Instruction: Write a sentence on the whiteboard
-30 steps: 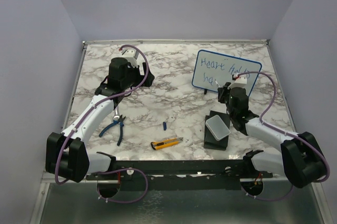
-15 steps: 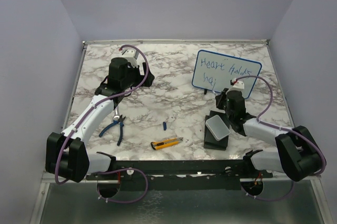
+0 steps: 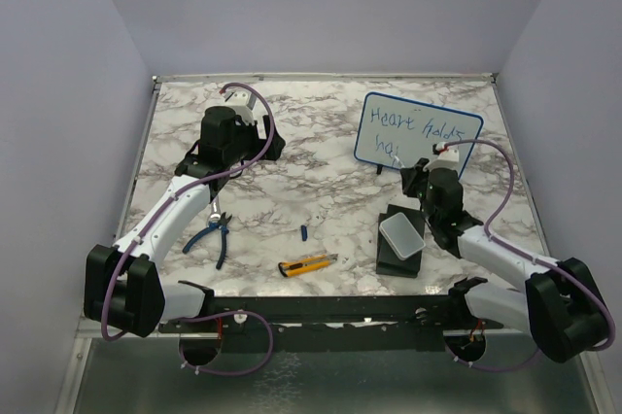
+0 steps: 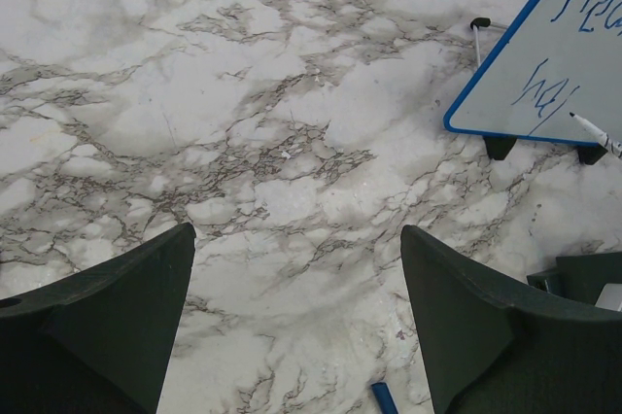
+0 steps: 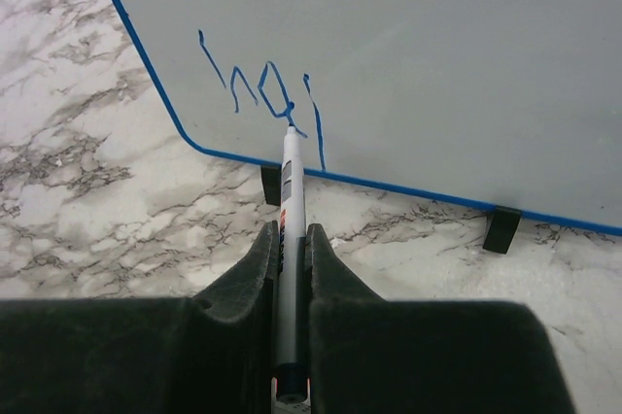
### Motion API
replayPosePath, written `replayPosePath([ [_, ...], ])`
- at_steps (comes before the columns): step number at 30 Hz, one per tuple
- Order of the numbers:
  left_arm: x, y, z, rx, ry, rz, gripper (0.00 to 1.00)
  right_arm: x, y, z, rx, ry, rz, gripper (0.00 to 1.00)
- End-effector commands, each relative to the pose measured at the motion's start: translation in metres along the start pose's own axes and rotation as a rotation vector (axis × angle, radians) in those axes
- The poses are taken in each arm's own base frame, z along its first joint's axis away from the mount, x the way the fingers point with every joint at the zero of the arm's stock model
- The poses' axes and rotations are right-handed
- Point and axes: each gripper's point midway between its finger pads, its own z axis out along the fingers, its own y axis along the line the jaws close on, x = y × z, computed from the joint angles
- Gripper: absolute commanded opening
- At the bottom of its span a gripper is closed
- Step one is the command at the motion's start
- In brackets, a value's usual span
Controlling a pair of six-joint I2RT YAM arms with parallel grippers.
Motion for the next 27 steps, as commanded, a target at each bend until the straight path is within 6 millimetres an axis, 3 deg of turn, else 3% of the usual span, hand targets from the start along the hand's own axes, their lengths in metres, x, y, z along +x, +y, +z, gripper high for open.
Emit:
replayPosePath([
  [1,-0.003,0.001,-0.002,0.0,-0.018,0.007,0.88,-0.023,-0.003,0.003,0.039,-0.055,-0.027,0.01],
  [14,-0.002,0.002,-0.002,-0.003,-0.017,0.01,0.87,-0.04,-0.003,0.014,0.065,-0.116,-0.044,0.01],
  [27,0.0,0.004,0.0,-0.007,-0.011,0.009,0.88,-0.036,-0.016,0.014,0.126,-0.12,-0.064,0.01],
])
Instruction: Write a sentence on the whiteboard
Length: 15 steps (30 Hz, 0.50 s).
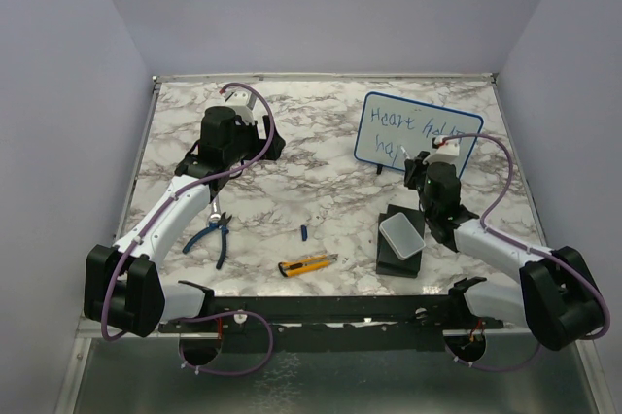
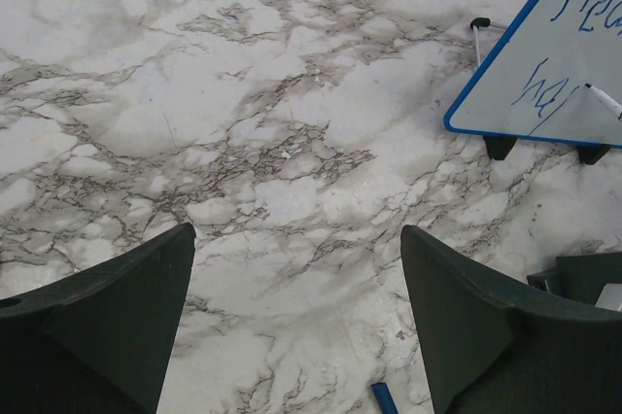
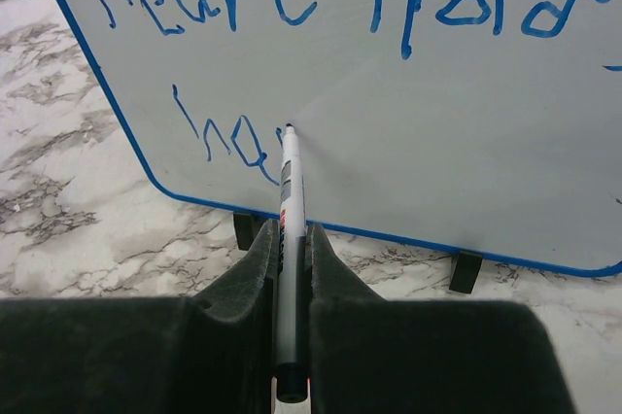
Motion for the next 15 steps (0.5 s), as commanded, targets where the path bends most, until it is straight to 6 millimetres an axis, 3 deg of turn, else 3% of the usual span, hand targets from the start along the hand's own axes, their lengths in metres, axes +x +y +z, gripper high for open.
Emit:
replayPosePath([
  [1,-0.001,0.003,0.0,-0.006,-0.012,0.009,0.87,-0.012,-0.012,0.001,0.067,-0.043,-0.004,0.01],
  [15,-0.003,0.002,-0.002,-0.003,-0.02,0.01,0.87,0.01,-0.021,-0.006,0.103,0.029,0.026,0.01],
])
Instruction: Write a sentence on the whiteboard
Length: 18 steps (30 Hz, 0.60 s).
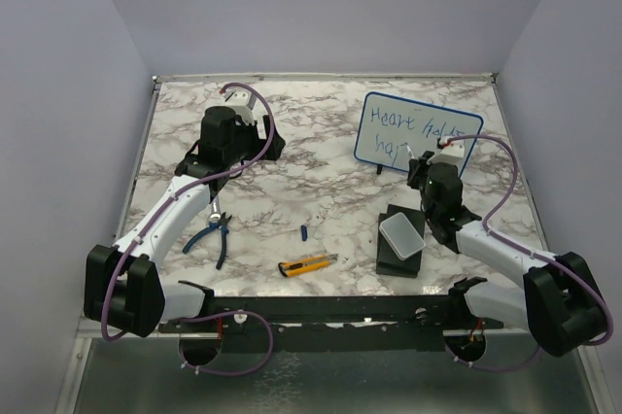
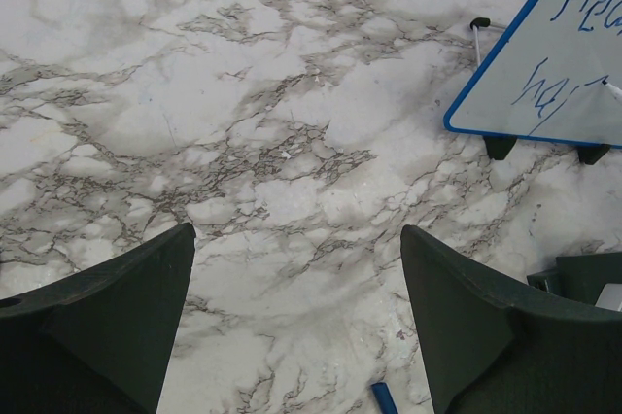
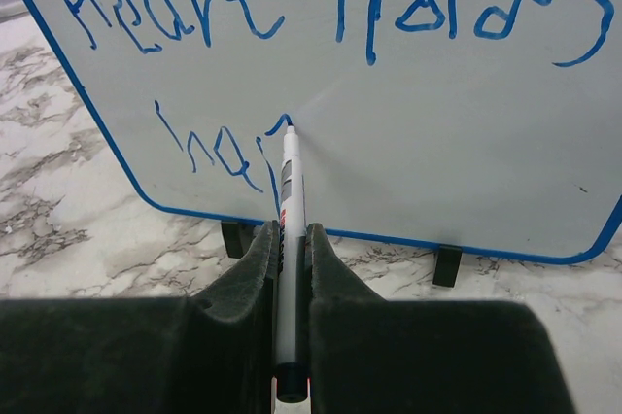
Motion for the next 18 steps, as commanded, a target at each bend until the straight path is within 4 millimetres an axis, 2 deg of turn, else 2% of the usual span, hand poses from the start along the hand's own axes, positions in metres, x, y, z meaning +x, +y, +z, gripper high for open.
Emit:
replayPosePath([
  [1,-0.003,0.002,-0.002,-0.003,-0.02,0.011,0.87,0.021,-0.013,-0.003,0.052,0.064,0.007,0.01],
  [6,-0.004,0.002,-0.003,-0.003,-0.023,0.01,0.87,0.03,-0.013,-0.003,0.051,0.087,0.012,0.01],
  [18,-0.003,0.002,-0.003,-0.002,-0.021,0.011,0.88,0.033,0.006,0.005,-0.036,0.104,0.011,0.0],
])
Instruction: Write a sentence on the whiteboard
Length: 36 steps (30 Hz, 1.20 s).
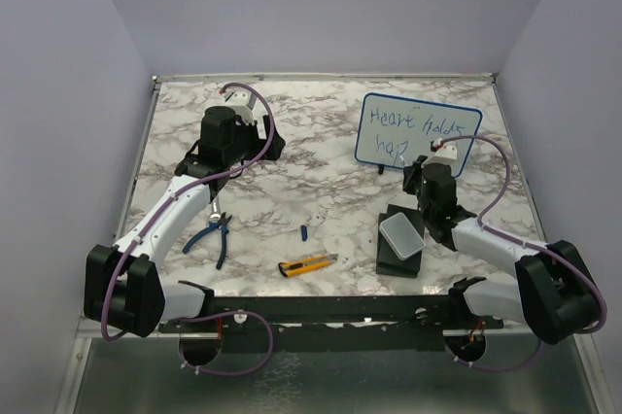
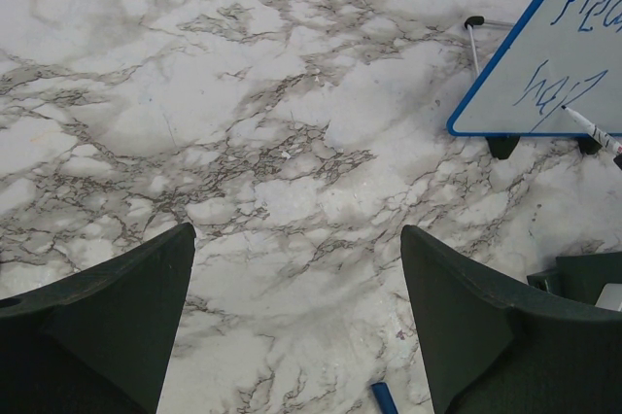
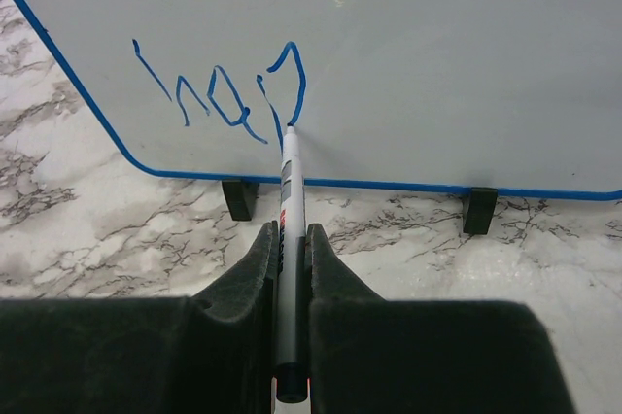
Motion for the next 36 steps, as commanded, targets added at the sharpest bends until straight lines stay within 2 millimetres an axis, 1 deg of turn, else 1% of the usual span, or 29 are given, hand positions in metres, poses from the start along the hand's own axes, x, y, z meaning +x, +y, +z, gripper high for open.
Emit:
replayPosePath([
  [1,-0.004,0.001,-0.003,-0.001,-0.022,0.011,0.87,0.0,0.005,0.003,-0.029,0.0,0.001,0.0],
  [6,-0.003,0.002,-0.003,-0.003,-0.02,0.01,0.87,-0.004,0.008,0.0,-0.046,-0.013,0.004,0.01],
  [10,-0.003,0.002,-0.003,-0.003,-0.02,0.011,0.88,-0.012,0.008,-0.007,-0.059,-0.04,0.007,0.01],
  [16,-0.003,0.002,-0.003,-0.003,-0.021,0.009,0.87,-0.034,-0.007,-0.017,0.02,-0.098,0.012,0.01],
  [18,-0.003,0.002,-0.003,-0.002,-0.02,0.009,0.88,-0.037,-0.011,-0.018,0.042,-0.107,0.005,0.01],
  [23,-0.003,0.002,-0.003,-0.002,-0.02,0.009,0.87,-0.036,-0.016,-0.016,0.072,-0.105,-0.002,0.01],
  [28,-0.003,0.002,-0.003,-0.002,-0.02,0.009,0.88,-0.034,-0.013,-0.012,0.065,-0.101,-0.006,0.01],
  [36,-0.003,0.001,-0.003,0.0,-0.019,0.008,0.87,-0.04,-0.013,-0.008,0.069,-0.118,-0.013,0.0],
])
